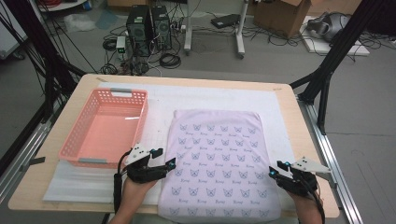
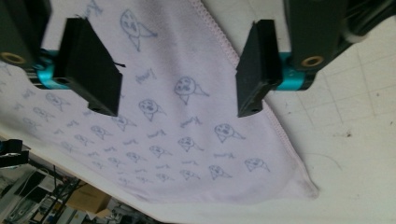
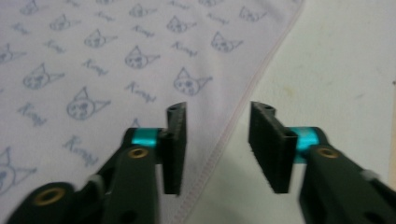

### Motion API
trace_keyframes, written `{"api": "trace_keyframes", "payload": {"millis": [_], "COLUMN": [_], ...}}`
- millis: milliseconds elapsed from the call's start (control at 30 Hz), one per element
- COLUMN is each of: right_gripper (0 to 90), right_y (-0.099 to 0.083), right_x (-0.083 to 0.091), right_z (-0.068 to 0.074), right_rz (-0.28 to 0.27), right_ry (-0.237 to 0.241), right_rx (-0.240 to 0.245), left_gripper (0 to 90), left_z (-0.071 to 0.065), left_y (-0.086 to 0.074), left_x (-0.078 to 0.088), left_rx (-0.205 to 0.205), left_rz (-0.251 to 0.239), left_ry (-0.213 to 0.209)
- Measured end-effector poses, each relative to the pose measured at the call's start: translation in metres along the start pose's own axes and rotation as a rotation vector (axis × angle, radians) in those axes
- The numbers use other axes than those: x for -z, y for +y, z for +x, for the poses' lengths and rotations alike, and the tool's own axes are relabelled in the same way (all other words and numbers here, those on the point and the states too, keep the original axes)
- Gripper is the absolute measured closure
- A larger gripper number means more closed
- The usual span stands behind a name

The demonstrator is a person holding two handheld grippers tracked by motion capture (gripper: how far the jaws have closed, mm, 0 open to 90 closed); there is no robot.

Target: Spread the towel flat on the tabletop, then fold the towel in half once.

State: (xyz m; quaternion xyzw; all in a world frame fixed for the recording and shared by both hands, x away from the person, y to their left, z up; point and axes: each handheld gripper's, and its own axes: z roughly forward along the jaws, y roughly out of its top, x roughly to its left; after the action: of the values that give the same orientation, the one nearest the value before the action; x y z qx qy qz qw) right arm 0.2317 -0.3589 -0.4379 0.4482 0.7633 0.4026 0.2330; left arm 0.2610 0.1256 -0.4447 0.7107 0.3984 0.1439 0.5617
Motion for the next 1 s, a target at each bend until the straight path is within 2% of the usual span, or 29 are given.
{"api": "trace_keyframes", "payload": {"millis": [100,300,433,633,767,1000], "right_gripper": [43.1,35.2,29.3,27.4,26.4,26.2], "right_y": [0.0016,0.0036,0.0053,0.0047,0.0039,0.0044], "right_x": [-0.0017,-0.0055,-0.0087,-0.0067,-0.0064,-0.0094], "right_z": [0.0006,0.0005,-0.0009,-0.0013,-0.0033,-0.0025], "right_rz": [-0.026,-0.035,-0.041,-0.044,-0.044,-0.035], "right_ry": [0.014,0.020,0.017,0.021,0.018,0.018], "right_rx": [0.003,0.021,0.007,0.006,-0.013,-0.003], "left_gripper": [22.4,22.6,22.6,22.6,22.6,22.6], "left_z": [-0.0008,0.0005,-0.0003,0.0015,0.0022,0.0045], "left_y": [0.0008,0.0003,-0.0001,0.0009,0.0003,0.0022], "left_x": [0.0019,-0.0001,0.0000,-0.0004,-0.0023,-0.0033], "left_rx": [-0.029,-0.031,-0.021,-0.008,-0.020,0.007], "left_rz": [-0.009,-0.007,-0.010,-0.028,-0.008,-0.013], "left_ry": [0.023,0.023,0.021,0.007,-0.003,0.001]}}
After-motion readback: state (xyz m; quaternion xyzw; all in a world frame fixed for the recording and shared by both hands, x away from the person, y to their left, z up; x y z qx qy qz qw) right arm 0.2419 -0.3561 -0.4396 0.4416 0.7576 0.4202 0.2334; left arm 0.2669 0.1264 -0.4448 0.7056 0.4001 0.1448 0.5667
